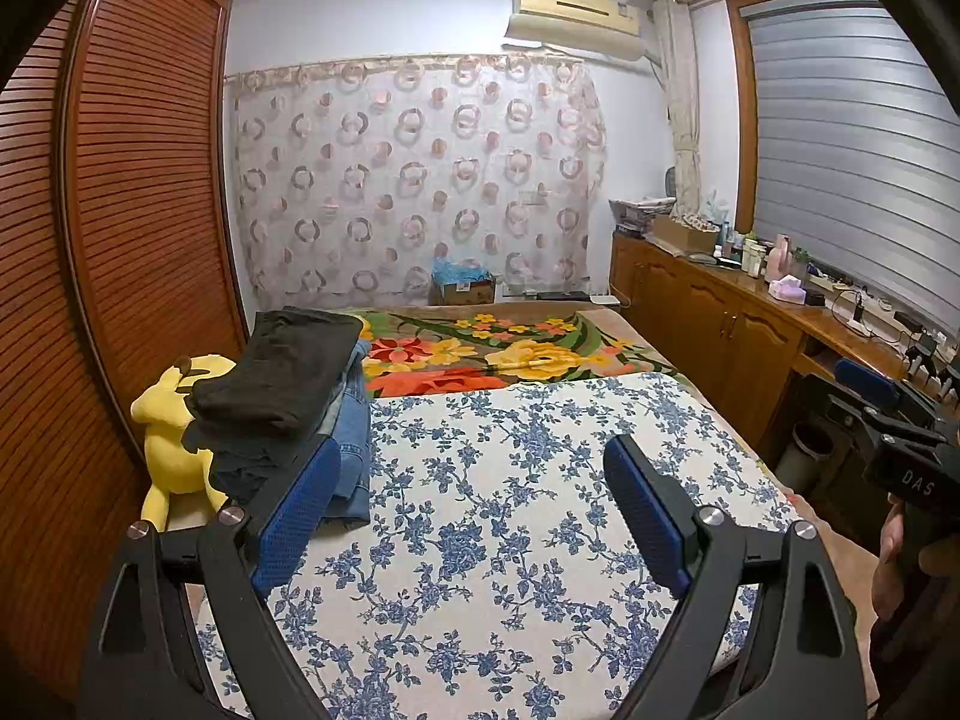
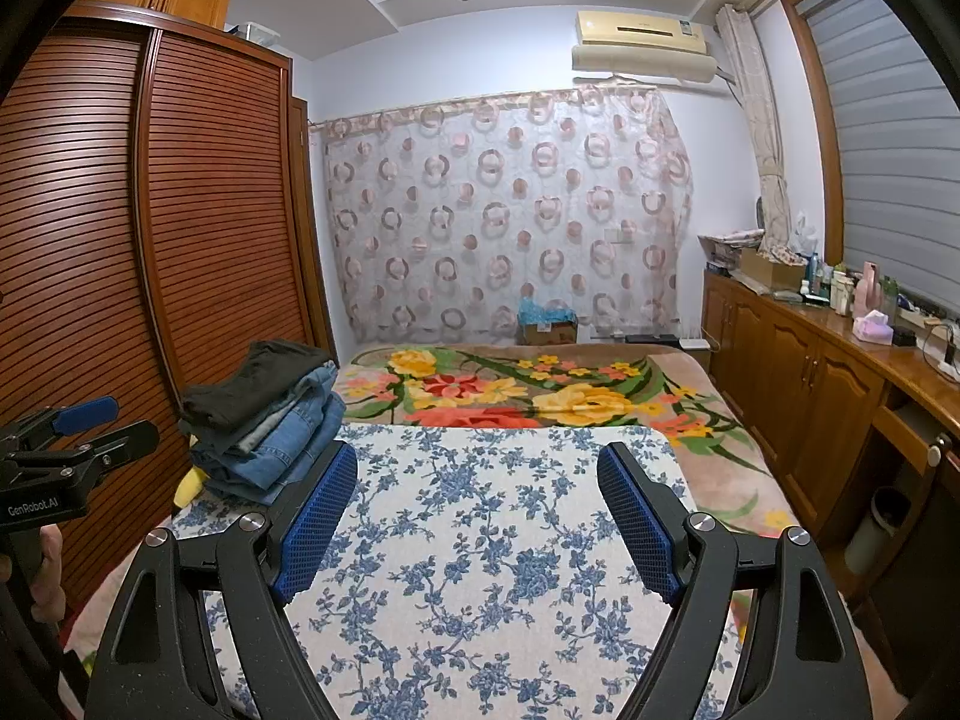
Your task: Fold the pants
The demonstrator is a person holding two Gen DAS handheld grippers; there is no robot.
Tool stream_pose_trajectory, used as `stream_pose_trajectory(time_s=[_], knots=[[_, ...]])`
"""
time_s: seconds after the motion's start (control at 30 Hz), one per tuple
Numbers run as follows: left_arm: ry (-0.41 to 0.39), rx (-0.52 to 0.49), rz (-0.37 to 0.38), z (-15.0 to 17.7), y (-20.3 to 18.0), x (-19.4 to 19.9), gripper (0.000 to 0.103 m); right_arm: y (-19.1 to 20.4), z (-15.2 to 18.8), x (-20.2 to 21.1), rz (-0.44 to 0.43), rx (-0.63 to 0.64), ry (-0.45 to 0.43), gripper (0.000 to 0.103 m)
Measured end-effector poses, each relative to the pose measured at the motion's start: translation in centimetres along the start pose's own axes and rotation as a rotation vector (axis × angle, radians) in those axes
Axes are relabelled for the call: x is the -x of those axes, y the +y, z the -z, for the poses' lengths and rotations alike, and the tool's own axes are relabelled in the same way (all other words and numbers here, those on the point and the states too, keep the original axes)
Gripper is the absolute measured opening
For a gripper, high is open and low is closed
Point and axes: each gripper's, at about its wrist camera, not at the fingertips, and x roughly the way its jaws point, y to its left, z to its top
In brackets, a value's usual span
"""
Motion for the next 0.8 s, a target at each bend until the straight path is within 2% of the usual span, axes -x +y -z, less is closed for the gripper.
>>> stream_pose_trajectory(time_s=[0.8], knots=[[0.000, -0.001, -0.001, 0.03, -0.16, 0.00, 0.090, 0.18, 0.22, 0.01, 0.000, -0.001, 0.004, 0.084]])
